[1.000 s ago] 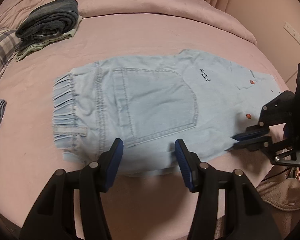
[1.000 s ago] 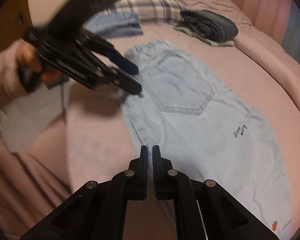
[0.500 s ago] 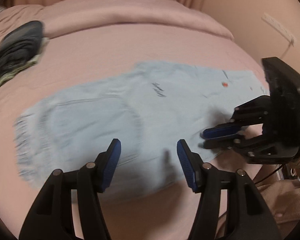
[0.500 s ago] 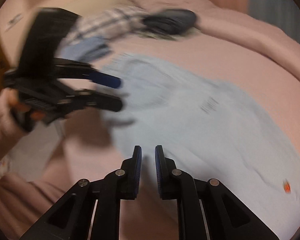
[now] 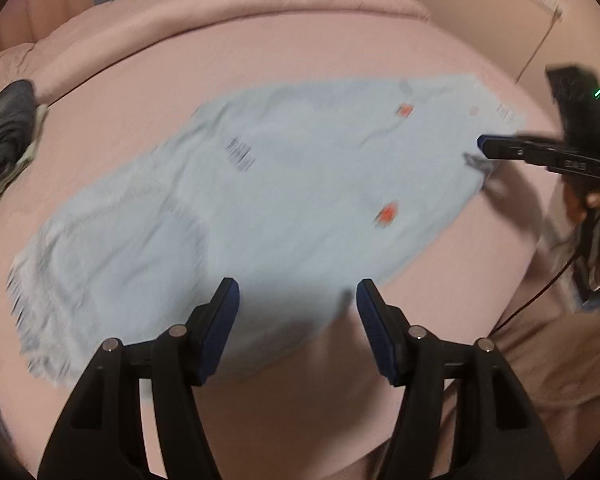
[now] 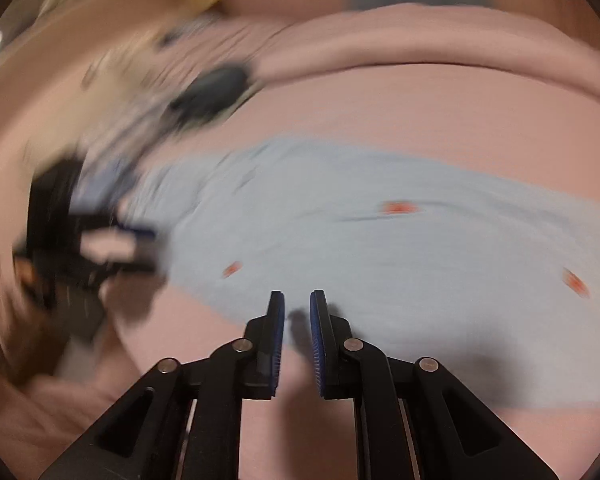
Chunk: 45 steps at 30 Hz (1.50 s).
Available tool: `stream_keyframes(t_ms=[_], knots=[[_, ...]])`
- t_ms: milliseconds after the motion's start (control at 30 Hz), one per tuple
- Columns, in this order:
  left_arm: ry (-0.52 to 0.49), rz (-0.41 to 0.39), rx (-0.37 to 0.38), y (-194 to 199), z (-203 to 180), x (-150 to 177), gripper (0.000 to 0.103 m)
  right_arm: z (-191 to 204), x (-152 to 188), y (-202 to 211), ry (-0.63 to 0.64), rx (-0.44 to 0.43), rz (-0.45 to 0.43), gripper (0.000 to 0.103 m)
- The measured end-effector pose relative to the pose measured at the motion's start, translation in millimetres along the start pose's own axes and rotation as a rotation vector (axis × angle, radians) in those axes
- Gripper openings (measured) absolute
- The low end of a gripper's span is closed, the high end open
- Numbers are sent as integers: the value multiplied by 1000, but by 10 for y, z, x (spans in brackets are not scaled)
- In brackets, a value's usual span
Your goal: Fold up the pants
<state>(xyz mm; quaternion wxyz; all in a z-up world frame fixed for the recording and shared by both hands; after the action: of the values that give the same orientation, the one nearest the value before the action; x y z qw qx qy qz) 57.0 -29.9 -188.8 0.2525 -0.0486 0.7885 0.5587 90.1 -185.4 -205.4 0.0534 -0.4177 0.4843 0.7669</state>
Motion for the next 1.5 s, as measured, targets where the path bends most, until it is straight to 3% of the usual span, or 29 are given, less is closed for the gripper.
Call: stream_keyframes(t_ms=[33,133,167,300,400,533,633,733,833,900,1000,1133,1200,1367,1500], knots=[[1,-5,19,-20,-80,-50,64,-228,39,155,-98,26,-46,15],[-4,-17,97,-182,-472,-282,66,-729,241,501,-308,114,-129,36],[-10,-14,121,-248,-610,-338,66,-887,345,642,-379,146,-159,38],[-29,21,223,-517,-1209,-518,66,-1325,793,1142,-610,214,-283,38],[-22,56,294,-709,-1599,-637,66,-1466,1101,1343,-712,268,-317,38],[26,92,373,-916,-1953,-784,66,-1697,1369,1323,-844,269,-317,38],[75,124,411,-1043,-2099,-844,68,-1887,1296,1240,-888,269,-365,38],[94,166,371,-1224,-2140,-800,67,-2019,1189,1202,-940,256,-437,38],[101,168,370,-1244,-2128,-769,67,-2146,1081,1216,-919,281,-442,14],[94,177,362,-1223,-2128,-754,67,-2100,990,1334,-866,280,-468,14],[94,191,347,-1235,-2187,-766,67,-2021,941,1441,-792,319,-460,13],[133,202,416,-1204,-2333,-828,68,-2190,1257,1192,-870,332,-361,10],[123,192,422,-1215,-2452,-883,68,-2148,1202,1259,-834,338,-371,13],[140,176,383,-1434,-2652,-1020,68,-2044,1143,1308,-817,324,-353,34],[159,187,330,-1569,-2648,-1004,68,-1999,1127,1260,-804,330,-335,35]])
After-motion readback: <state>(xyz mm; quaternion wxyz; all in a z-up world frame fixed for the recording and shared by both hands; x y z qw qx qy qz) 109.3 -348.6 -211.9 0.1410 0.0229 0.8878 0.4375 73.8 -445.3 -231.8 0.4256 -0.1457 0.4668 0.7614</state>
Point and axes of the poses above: each gripper's, at about its wrist camera, not at the fingertips, and y roughly against the way its jaws point, z to its left, x to its underside, the point moved 10 cm from there along -y, roughly the way its jaws point, and after that the axes turned 15 degrees about y, right-handed, at the moved point
